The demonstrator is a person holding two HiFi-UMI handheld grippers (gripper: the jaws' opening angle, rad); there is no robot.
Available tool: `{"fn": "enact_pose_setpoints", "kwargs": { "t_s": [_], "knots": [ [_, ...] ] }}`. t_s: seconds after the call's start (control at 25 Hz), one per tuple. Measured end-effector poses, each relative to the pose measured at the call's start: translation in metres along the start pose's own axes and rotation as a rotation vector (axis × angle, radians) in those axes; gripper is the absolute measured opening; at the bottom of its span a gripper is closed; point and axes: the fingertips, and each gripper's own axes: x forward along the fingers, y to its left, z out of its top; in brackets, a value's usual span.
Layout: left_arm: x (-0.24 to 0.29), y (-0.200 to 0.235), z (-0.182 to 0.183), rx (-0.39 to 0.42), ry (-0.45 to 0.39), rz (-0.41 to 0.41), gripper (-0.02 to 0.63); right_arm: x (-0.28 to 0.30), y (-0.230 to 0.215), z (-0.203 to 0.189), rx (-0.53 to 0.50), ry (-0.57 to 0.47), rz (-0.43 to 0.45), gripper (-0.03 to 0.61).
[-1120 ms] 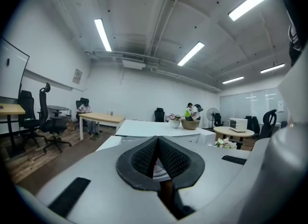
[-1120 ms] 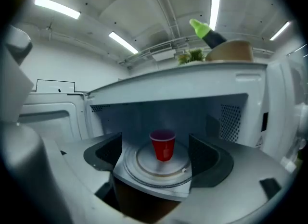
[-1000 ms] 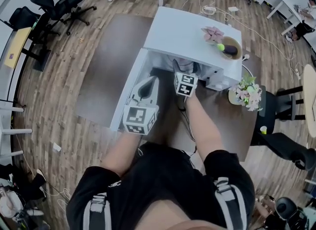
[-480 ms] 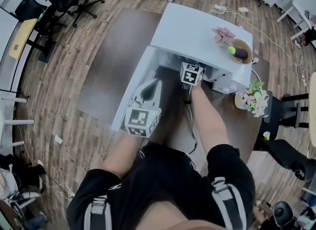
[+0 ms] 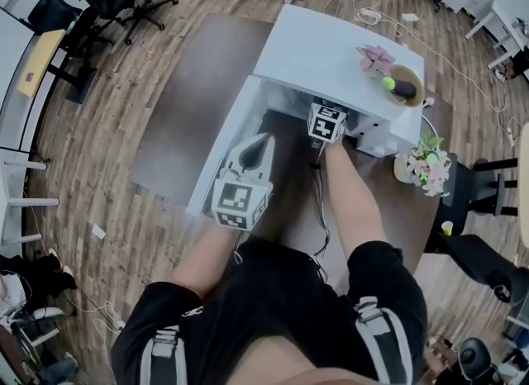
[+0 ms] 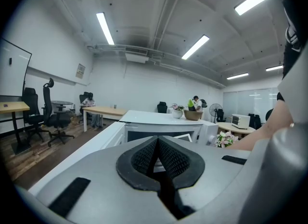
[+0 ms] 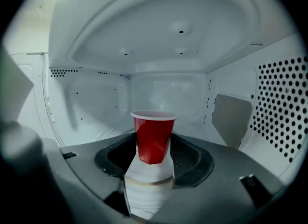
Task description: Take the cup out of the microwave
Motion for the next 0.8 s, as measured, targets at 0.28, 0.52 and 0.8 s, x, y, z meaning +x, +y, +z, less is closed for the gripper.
{"fn": "enact_pose_setpoints", "kwargs": {
  "t_s": [0.28,0.52,0.8],
  "knots": [
    [-0.007,-0.009,0.013,0.009,-0.023,-0.015,-0.008,-0.04,0.004,-0.003,0.033,-0.054,0.002,0.216],
    [-0.016,-0.01,0.019,0.005,-0.038,-0.013,-0.008,-0.084,0.008,-0.014,0.039,-0.088,0.007,0.215],
    [-0.021,-0.028,0.027,0.015,-0.057,-0.054,-0.008,-0.143,0.006,-0.021,0.04,-0.114,0.01,0.212]
  ]
}}
